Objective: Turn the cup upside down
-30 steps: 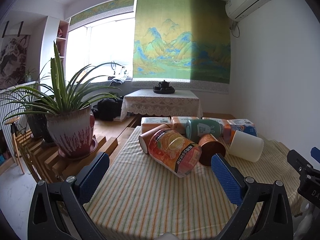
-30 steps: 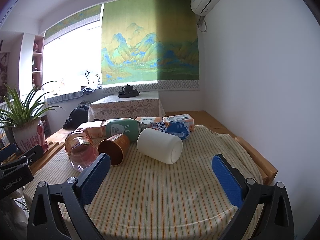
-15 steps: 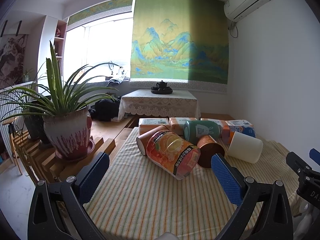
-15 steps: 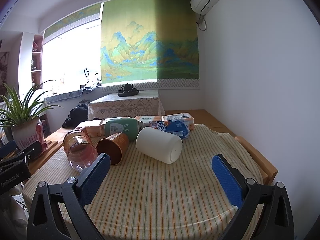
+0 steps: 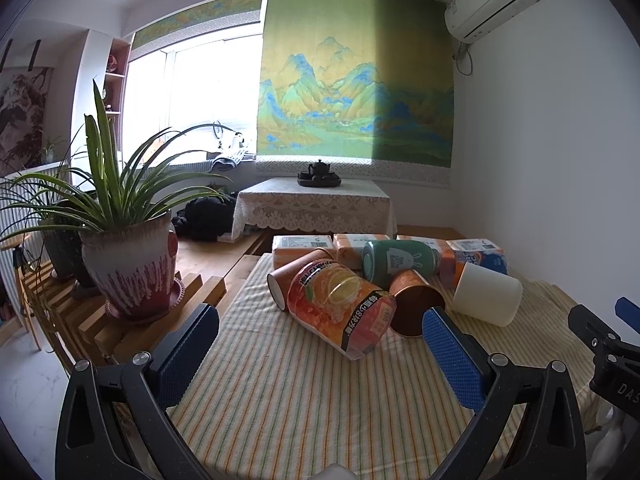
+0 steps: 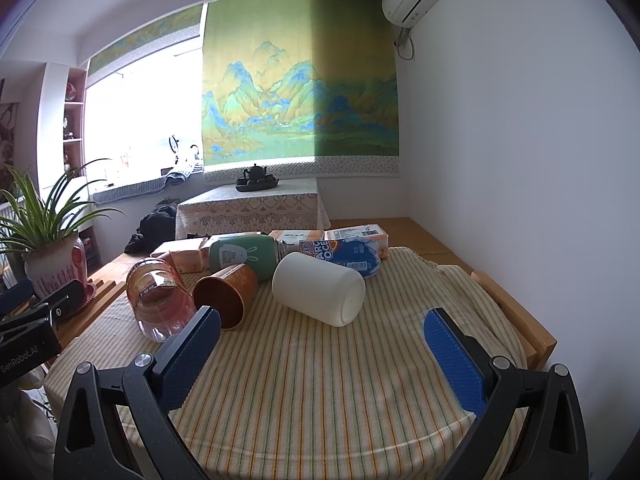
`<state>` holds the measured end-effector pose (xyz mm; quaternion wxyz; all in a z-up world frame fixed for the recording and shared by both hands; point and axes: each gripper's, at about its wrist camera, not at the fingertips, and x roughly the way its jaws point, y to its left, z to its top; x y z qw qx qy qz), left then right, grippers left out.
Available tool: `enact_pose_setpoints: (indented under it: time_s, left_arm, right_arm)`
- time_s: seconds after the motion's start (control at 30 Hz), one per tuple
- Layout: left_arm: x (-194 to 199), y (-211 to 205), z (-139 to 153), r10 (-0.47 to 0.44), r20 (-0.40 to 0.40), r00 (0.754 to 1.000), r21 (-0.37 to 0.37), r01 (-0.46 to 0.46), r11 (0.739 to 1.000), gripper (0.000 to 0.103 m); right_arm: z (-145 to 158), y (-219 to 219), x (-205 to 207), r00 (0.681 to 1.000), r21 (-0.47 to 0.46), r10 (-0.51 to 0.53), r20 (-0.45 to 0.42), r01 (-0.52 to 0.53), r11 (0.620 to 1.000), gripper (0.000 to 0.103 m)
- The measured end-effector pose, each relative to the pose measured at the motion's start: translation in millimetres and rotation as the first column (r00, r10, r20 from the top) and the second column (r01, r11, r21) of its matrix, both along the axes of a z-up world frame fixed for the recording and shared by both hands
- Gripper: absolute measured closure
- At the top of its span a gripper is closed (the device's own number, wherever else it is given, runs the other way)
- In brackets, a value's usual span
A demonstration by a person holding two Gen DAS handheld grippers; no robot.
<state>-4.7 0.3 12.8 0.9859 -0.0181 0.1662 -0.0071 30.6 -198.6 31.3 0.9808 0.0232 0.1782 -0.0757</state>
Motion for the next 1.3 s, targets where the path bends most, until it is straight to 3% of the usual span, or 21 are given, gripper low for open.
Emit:
enact_pose_setpoints:
  time_s: [0.5, 0.77, 1.03, 1.3]
  left_arm:
    - [10, -8, -3, -0.016, -0.023, 1.000, 0.009, 0.017, 1.000, 0.000]
    - [27, -20, -3, -0.047, -0.056, 0.997, 0.066, 0.051, 0.997, 0.000]
    - [44, -27, -1, -0.049, -0.065, 0.997, 0.096, 0.056, 0.994, 0.000]
    - [57, -28, -4, -0.044, -0.084, 0.995, 0.106, 0.053, 0.993, 0.000]
  right_arm:
    - [-3, -5, 8, 1.000, -0.002, 0.006, -0.025, -0.006, 1.000, 0.002]
    - [4, -27, 31, 0.997, -0.012, 0.027, -0.067, -0.028, 1.000, 0.002]
    - [16, -73, 83, 0.989, 0.006, 0.051, -0.137, -0.051, 0.999, 0.003]
    - [27, -109, 169, 0.945, 0.015, 0.163, -0.282, -0.166, 0.986, 0.003]
